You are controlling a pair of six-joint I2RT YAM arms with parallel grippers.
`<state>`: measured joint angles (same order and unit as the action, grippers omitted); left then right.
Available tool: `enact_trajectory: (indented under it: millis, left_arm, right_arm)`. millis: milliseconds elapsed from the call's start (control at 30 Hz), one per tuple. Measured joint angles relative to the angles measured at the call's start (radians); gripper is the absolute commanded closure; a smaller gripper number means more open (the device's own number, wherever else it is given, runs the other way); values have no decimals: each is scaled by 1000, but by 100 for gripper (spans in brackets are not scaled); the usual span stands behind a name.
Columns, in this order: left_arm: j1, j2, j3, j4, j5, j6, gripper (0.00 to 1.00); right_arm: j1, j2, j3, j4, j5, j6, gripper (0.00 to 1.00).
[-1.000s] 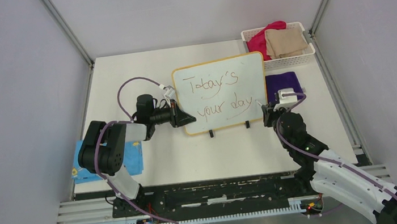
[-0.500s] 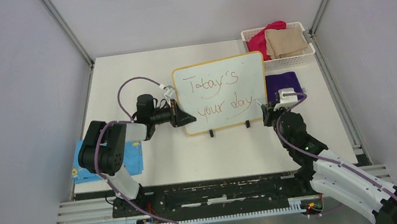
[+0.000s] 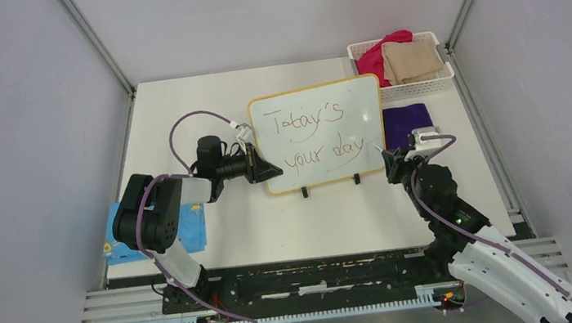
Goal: Write a sentence on the whiteboard
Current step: Write a sentence on the whiteboard, then close the whiteboard marker at the center of the board.
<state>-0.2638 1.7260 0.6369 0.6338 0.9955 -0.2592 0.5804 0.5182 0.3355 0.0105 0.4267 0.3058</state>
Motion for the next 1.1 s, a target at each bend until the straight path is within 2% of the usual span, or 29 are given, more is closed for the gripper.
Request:
enact_trajectory:
  millis: [167,267,567,733,800,1033,1067,1100]
  left_arm:
    - [0,0,0,0,0,0,98]
    - [0,0,0,0,0,0,92]
    - [-3,-16,0,-25,-23,1,62]
    - [-8,-24,-10,-135,-115,24,49]
    - [-13,-24,-23,-177,-140,32,36]
    - [-18,-73,-39,-261,-209,45,16]
    - [-18,-92,-42,-269,-220,45,5]
    - [-18,-114,-47,-279,-233,49,1]
  right_arm:
    - [0,-85,79,-80,-28,-29,100]
    - [0,-114,113,-103,-67,-56,100]
    - [0,-143,124,-157,-154,-114,100]
    - [0,-138,132,-166,-183,-128,100]
    - [0,-137,137,-167,-191,-130,100]
    - [0,-137,146,-171,-227,-132,100]
    - [0,-137,149,-171,-235,-133,100]
    - [0,-137,153,-171,-242,-136,100]
